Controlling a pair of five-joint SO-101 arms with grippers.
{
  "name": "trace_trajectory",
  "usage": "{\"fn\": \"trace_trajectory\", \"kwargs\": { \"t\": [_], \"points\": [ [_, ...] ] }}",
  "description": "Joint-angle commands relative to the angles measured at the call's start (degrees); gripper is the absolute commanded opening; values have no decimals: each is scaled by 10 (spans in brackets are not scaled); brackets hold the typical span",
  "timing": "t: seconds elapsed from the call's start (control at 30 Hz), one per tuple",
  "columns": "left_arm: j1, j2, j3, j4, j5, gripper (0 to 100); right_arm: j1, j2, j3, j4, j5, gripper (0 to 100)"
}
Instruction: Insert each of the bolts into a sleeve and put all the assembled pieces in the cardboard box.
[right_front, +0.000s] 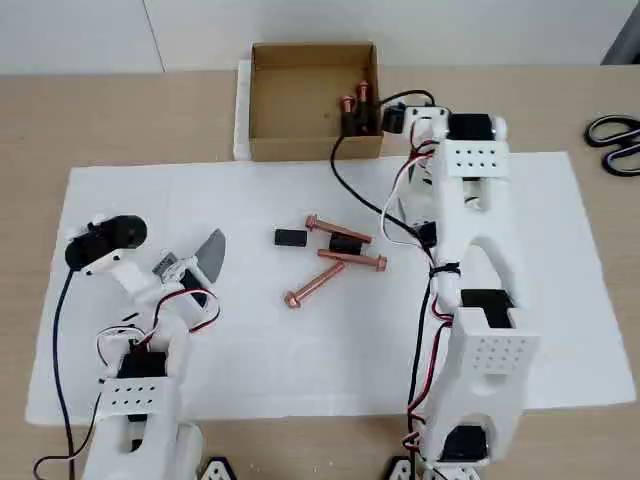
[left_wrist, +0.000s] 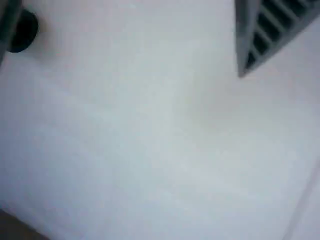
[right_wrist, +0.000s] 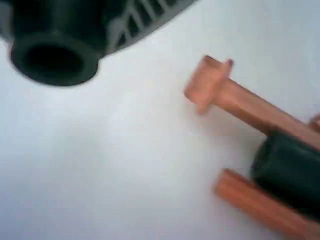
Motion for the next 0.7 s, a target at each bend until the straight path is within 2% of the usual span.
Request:
{"fn": "trace_trajectory", "kwargs": {
  "t": [0.0, 0.33, 0.5, 0.67],
  "points": [
    [-2, -11, -2, -13, 1, 289, 4, -38, 20, -7, -7, 3],
    [0, -11, -1, -13, -1, 289, 2, -38, 96, -65, -7, 11],
    [0, -11, -1, -13, -1, 289, 2, -38, 96, -64, -6, 128],
    [0, -11, -1, -13, -1, 289, -3, -30, 96, -65, -6, 97]
  ]
}}
